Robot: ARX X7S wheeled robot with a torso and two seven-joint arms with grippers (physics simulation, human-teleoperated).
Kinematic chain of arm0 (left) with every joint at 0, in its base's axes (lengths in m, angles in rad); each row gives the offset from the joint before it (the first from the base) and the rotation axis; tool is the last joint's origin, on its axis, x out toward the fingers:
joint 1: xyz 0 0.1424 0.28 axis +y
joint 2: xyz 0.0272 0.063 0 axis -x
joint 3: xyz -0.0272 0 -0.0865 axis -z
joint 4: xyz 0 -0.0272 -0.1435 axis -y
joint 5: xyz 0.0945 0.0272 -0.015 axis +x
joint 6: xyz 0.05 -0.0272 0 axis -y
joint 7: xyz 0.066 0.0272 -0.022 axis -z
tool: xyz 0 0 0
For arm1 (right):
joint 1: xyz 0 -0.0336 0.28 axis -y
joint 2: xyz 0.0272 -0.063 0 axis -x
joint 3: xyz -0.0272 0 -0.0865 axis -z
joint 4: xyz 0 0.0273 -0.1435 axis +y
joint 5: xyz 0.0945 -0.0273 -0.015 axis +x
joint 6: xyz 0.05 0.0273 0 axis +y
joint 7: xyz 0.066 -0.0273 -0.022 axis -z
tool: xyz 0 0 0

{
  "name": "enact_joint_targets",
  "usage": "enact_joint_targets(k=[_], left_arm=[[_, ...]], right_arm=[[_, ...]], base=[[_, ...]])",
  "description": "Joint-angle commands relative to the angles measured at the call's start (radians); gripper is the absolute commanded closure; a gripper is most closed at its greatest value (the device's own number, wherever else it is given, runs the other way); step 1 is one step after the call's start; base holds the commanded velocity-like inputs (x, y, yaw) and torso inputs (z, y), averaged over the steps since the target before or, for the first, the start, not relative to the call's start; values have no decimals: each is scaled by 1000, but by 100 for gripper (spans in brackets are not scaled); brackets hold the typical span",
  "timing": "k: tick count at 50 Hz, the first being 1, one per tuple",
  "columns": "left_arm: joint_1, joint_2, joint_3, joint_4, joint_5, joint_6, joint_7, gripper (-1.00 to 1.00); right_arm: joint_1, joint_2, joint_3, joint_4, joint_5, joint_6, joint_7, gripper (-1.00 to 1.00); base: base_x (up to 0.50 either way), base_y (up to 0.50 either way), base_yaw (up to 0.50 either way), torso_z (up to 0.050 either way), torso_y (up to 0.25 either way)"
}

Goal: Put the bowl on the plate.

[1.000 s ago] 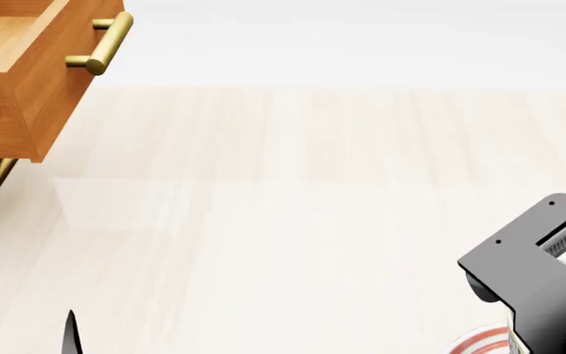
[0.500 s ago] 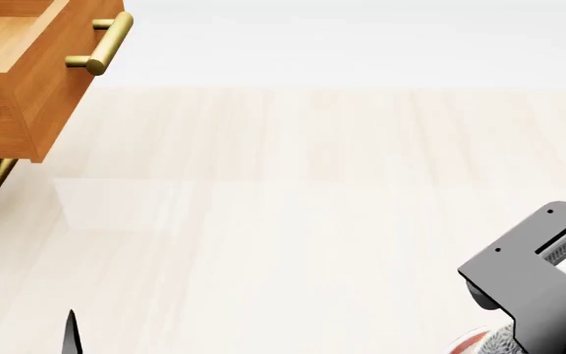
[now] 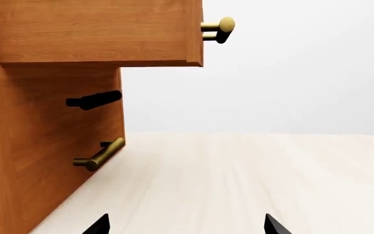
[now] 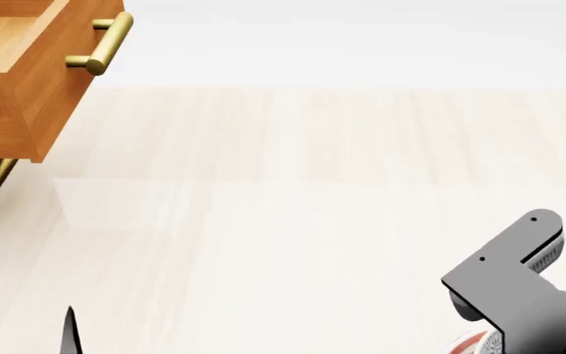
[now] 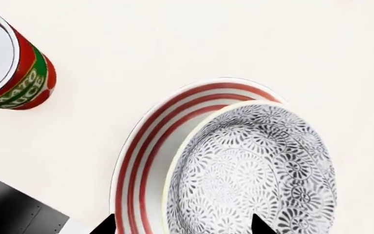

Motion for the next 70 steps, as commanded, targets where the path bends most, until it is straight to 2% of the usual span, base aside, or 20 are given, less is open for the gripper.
enact_joint_targets(k=[1, 30, 70], left_arm=[[-4, -5, 2, 14, -4, -11, -2, -100], [-17, -6, 12, 8, -4, -17, -4, -100], [-13, -16, 19, 26, -9, -19, -10, -100]], right_arm=[[8, 20, 35, -43, -17, -25, -32, -100], [62, 114, 163, -181, -129, -119, -122, -100], [-10, 109, 239, -213, -336, -349, -148, -100]], base=[[0, 0, 0, 0, 0], [0, 0, 0, 0, 0], [0, 0, 0, 0, 0]])
